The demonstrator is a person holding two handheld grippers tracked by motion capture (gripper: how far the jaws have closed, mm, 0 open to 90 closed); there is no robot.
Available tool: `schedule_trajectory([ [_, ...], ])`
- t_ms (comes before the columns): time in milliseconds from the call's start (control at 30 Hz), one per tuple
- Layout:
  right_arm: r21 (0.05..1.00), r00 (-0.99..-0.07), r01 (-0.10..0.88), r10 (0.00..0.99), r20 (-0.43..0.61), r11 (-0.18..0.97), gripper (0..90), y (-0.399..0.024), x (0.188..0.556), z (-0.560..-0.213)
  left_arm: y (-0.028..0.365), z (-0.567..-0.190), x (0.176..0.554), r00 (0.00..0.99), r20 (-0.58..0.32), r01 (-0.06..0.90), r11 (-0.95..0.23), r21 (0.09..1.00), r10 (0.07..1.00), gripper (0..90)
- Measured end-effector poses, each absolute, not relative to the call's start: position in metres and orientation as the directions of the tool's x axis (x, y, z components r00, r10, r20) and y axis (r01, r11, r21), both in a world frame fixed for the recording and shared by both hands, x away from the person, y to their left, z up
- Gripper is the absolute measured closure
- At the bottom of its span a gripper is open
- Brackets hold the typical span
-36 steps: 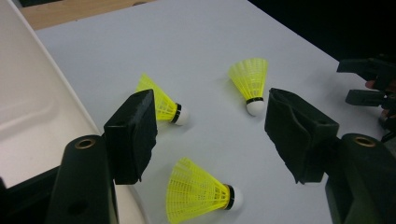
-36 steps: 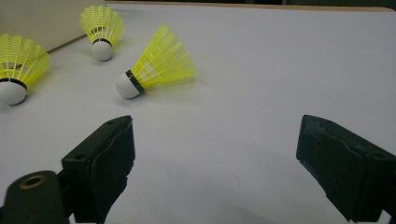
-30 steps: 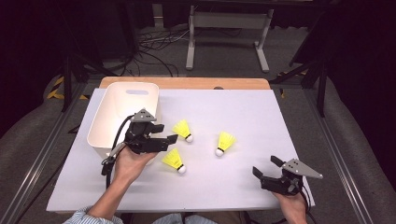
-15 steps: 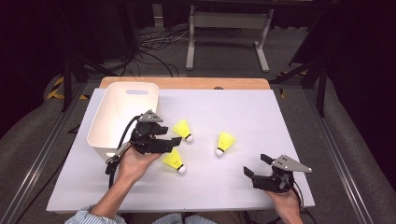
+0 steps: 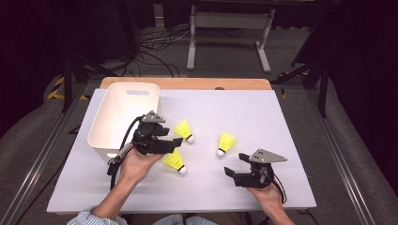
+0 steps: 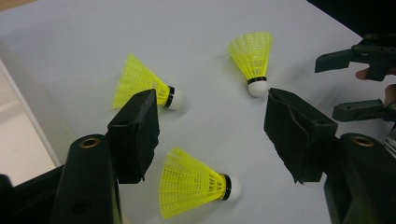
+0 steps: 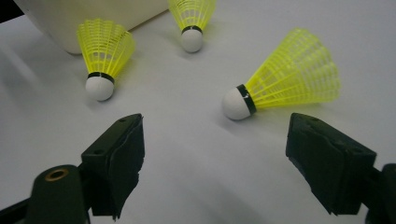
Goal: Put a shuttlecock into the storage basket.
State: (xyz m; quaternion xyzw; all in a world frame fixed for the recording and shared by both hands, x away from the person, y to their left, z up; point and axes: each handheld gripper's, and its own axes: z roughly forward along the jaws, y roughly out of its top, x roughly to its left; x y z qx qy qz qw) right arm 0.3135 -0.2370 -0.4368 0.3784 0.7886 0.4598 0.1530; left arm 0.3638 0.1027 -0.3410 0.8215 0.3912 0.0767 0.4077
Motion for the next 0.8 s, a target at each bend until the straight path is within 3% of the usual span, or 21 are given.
schedule_trajectory([
  [800,0.726,-0.754,0.501,0.649,0.099,0.471,34.7,-0.162,0.332,-0.442,0.102,-0.342,0.365,0.689,-0.212,0.595,-0.373,0.712,0.693,38.6],
])
